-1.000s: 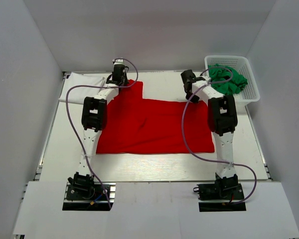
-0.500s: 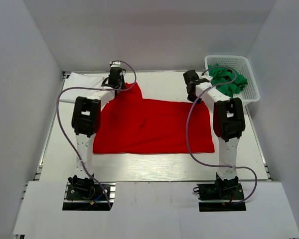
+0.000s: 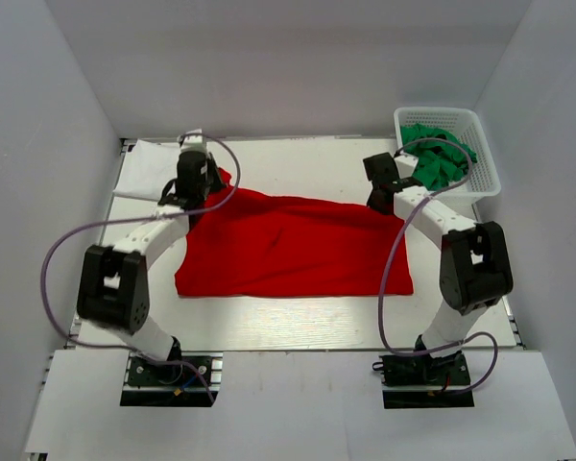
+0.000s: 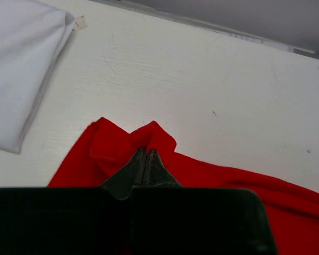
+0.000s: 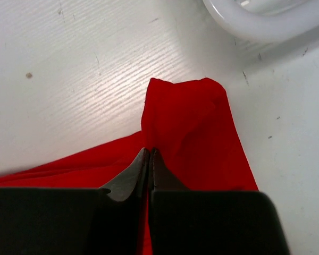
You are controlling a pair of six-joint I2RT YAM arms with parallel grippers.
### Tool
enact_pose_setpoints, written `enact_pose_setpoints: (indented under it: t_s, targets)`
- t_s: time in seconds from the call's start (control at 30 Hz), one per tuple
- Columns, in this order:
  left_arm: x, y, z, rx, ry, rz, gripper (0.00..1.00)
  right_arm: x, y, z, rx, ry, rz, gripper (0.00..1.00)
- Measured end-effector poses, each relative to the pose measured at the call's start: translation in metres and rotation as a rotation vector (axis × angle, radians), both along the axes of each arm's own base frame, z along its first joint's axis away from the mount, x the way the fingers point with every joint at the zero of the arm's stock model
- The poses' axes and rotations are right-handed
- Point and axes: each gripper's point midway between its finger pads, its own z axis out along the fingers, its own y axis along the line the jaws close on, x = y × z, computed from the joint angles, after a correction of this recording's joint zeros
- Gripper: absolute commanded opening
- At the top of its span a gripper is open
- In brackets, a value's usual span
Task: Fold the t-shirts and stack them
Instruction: Fold the other side of the tshirt into a rectangle
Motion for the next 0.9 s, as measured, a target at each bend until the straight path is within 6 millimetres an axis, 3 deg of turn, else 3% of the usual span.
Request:
enact_pose_setpoints:
  t_s: [0.23,0.33,0.43,0.57,0.73,0.83,0.9]
  targets:
    - [-0.093,0.011,0.020,-0.118,-0.021,0.003,0.00,-0.020,-0.005,0.008,0.001,-0.027,0.018,0.00]
    - [-0.123,0.016,0.033,-0.185,-0.051,0.017,0.00,-0.023,-0.006,0.008,0.000,-0.031,0.022,0.00]
    - [-0.149,0.016,0.032,-0.249,-0.044,0.013,0.00,-0.026,-0.007,0.004,-0.005,-0.021,0.025,0.00]
    - [-0.174,0.007,0.004,-0.312,0.043,-0.017,0.00,-0.031,-0.010,0.000,-0.014,-0.013,0.030,0.00]
    - [-0.203,0.003,-0.060,-0.345,0.240,-0.003,0.00,-0.039,-0.012,0.003,-0.010,-0.024,0.033,0.00]
    - [-0.212,0.004,-0.074,-0.351,0.300,0.016,0.00,-0.049,-0.013,0.000,0.007,-0.022,0.038,0.00]
    - [-0.214,0.004,-0.076,-0.357,0.312,0.023,0.03,-0.062,-0.015,-0.010,0.018,-0.004,0.030,0.15]
